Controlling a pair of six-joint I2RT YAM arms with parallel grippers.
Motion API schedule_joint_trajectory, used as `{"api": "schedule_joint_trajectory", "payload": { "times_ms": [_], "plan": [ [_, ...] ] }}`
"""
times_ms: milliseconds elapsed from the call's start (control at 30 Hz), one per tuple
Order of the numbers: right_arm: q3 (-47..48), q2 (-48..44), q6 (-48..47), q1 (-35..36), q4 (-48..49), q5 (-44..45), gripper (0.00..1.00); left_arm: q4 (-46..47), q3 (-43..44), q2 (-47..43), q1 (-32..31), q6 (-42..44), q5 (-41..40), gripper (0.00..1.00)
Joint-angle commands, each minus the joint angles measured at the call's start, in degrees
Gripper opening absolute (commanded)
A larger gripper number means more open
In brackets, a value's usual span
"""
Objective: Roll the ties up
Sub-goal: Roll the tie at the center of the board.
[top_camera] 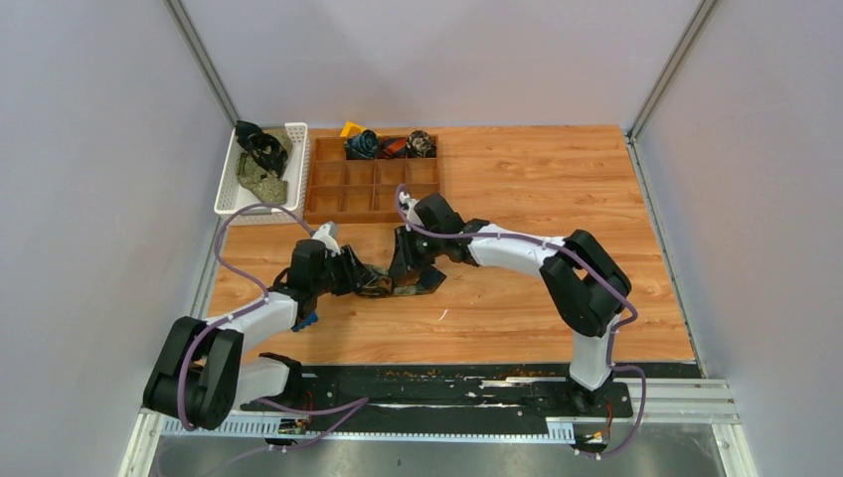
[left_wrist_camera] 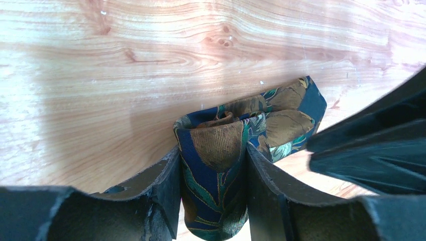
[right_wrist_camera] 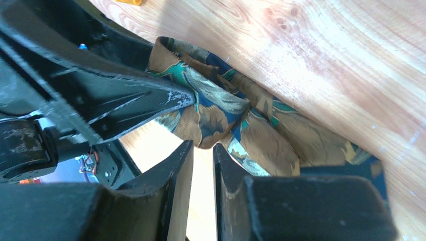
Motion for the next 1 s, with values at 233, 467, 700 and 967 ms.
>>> {"api": "schedule_joint_trajectory", "payload": {
  "times_ms": [233,467,700,967],
  "plan": [
    [-4.3,-13.2,-5.5,-3.5,-4.4,4.4,0.23,-14.8,2.8,-4.4,-1.9,5.6,-8.3,0.46],
    [-7.5,-16.3,-7.6,-4.8,-4.6,6.6,0.36,-22.9,7.4,-5.1,-7.2,7.5,-17.8,0.45],
    [-10.1,-17.7,-8.0,-7.0,-3.5,5.4,0.43,-29.0,12.1,-3.9,-11.5,9.2,-27.0,0.46],
    [-11.5,-18.1,-8.0,-9.1,-3.0,4.0,0.45,-33.3,16.5,0.3,-15.9,10.4,-35.4,0.47]
  ]
}}
